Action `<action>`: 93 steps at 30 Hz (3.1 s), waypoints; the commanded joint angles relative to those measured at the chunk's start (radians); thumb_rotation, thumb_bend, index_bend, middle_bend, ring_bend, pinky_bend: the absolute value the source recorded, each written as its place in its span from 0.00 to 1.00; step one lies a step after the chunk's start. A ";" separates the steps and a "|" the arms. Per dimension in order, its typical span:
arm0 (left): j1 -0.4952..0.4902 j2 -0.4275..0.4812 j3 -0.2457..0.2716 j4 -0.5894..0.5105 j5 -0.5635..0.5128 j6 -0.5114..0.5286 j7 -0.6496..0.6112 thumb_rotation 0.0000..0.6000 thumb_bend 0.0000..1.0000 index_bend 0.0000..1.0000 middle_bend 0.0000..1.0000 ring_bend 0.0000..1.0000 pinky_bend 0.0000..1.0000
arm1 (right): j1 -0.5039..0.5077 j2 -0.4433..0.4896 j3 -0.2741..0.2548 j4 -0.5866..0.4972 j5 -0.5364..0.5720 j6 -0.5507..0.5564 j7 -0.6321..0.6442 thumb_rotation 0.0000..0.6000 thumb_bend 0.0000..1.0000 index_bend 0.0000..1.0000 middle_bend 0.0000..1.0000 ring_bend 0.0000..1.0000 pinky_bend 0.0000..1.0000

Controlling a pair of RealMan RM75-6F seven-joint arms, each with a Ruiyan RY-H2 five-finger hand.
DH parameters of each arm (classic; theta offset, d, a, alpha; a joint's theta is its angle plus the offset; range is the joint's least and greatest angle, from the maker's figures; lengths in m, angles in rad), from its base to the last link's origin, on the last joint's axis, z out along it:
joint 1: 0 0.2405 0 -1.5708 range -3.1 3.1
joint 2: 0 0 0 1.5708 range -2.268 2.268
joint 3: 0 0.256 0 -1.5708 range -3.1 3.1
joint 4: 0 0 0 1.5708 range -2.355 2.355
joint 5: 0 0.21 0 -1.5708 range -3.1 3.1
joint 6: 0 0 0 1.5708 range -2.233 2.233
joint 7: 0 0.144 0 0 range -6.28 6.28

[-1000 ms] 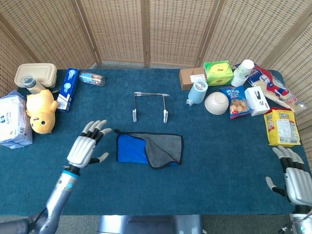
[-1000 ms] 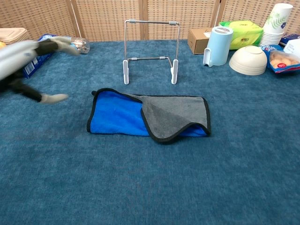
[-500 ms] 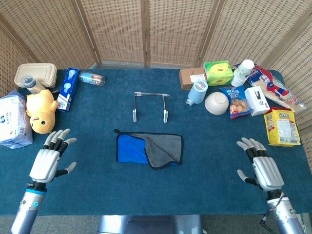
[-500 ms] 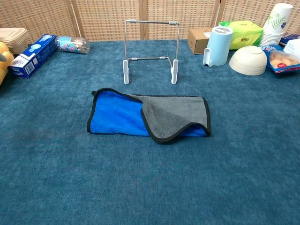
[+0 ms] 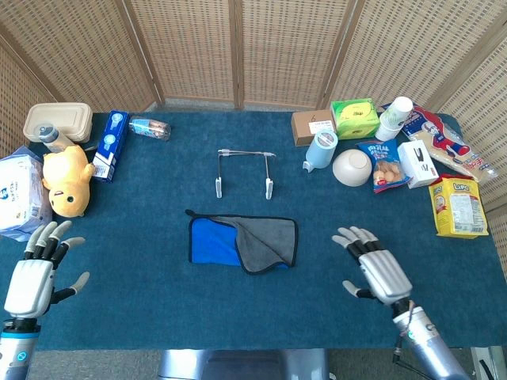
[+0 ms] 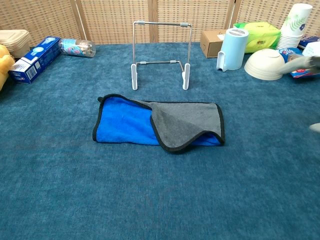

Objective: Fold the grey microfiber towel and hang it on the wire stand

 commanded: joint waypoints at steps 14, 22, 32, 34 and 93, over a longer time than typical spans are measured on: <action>0.038 0.007 -0.054 0.054 0.026 0.035 -0.101 1.00 0.34 0.29 0.13 0.00 0.00 | 0.151 -0.250 0.015 0.043 0.072 -0.117 -0.287 1.00 0.24 0.12 0.07 0.00 0.00; 0.039 0.012 -0.088 0.056 0.030 0.041 -0.126 1.00 0.34 0.29 0.13 0.00 0.00 | 0.190 -0.353 0.025 0.104 0.115 -0.112 -0.365 1.00 0.24 0.10 0.06 0.00 0.00; 0.048 0.014 -0.100 0.048 0.027 0.029 -0.135 1.00 0.34 0.28 0.12 0.00 0.00 | 0.234 -0.447 0.025 0.202 0.120 -0.105 -0.388 1.00 0.24 0.09 0.05 0.00 0.00; 0.050 0.014 -0.101 0.048 0.026 0.028 -0.136 1.00 0.34 0.28 0.12 0.00 0.00 | 0.238 -0.462 0.021 0.218 0.115 -0.101 -0.385 1.00 0.24 0.08 0.05 0.00 0.00; 0.082 0.026 -0.131 0.055 0.020 0.003 -0.201 1.00 0.34 0.28 0.10 0.00 0.00 | 0.367 -0.682 0.058 0.568 0.126 -0.069 -0.260 1.00 0.31 0.27 0.09 0.01 0.00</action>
